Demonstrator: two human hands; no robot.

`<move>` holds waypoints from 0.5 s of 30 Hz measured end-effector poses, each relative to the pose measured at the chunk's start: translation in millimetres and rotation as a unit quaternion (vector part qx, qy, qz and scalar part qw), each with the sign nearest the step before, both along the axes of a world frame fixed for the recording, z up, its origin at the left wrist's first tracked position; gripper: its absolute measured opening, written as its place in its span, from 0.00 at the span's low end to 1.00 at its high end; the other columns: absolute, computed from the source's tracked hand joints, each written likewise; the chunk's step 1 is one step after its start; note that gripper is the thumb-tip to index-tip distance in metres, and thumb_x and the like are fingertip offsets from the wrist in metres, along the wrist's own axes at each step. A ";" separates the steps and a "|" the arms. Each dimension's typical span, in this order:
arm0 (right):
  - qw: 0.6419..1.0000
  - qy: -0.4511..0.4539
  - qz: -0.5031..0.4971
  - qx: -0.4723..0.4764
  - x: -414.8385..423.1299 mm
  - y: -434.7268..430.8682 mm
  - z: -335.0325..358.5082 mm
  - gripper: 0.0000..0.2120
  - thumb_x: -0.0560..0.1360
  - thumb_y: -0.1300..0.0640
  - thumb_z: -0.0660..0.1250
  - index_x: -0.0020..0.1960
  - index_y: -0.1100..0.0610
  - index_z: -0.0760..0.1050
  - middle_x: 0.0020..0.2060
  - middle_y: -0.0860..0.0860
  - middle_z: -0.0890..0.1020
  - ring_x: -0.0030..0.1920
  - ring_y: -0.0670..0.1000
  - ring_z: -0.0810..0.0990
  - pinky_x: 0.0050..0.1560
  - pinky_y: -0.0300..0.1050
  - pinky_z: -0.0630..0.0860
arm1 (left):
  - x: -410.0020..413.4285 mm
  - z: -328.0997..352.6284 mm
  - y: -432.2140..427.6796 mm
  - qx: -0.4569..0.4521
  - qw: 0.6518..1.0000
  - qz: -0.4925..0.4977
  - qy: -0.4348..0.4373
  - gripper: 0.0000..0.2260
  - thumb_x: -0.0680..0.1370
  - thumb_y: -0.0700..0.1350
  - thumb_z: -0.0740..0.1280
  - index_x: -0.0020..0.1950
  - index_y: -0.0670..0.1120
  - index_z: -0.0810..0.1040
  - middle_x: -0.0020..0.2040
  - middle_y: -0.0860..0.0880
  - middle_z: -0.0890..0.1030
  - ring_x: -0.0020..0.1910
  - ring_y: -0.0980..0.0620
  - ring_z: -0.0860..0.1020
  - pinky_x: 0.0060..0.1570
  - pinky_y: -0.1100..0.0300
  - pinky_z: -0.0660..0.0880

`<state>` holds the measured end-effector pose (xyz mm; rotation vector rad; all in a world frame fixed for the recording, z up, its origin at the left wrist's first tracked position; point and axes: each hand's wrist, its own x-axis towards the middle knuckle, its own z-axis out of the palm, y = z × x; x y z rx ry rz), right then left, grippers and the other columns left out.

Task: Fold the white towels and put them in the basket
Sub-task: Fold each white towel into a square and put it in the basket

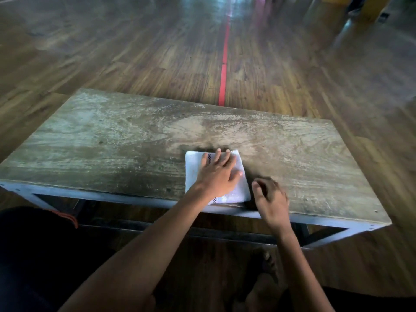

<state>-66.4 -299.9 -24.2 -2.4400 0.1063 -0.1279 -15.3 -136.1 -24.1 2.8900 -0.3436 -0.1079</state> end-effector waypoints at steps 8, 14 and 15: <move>0.995 0.021 -0.012 0.092 -19.7 12.3 -12.0 0.18 0.69 0.35 0.63 0.50 0.46 0.79 0.66 0.43 0.69 0.72 0.43 0.57 0.75 0.52 0.43 | 1.5 -12.3 3.0 0.015 0.999 0.010 -0.040 0.30 0.80 0.63 0.42 0.78 0.51 0.45 0.79 0.53 0.47 0.77 0.51 0.43 0.73 0.42 0.38; 0.990 0.051 -0.029 0.131 -19.2 14.1 -6.8 0.09 0.72 0.43 0.70 0.47 0.47 0.77 0.65 0.45 0.68 0.71 0.46 0.56 0.74 0.54 0.42 | 0.7 -13.2 2.4 0.010 0.999 0.014 -0.039 0.30 0.79 0.64 0.41 0.78 0.51 0.44 0.78 0.53 0.45 0.77 0.51 0.42 0.73 0.42 0.36; 0.990 0.062 -0.026 0.124 -18.9 14.3 -6.9 0.11 0.72 0.42 0.70 0.49 0.47 0.77 0.65 0.45 0.67 0.71 0.45 0.55 0.74 0.53 0.41 | 0.4 -13.2 2.1 0.007 0.999 0.015 -0.039 0.30 0.79 0.63 0.41 0.78 0.51 0.45 0.78 0.53 0.46 0.77 0.51 0.42 0.73 0.42 0.37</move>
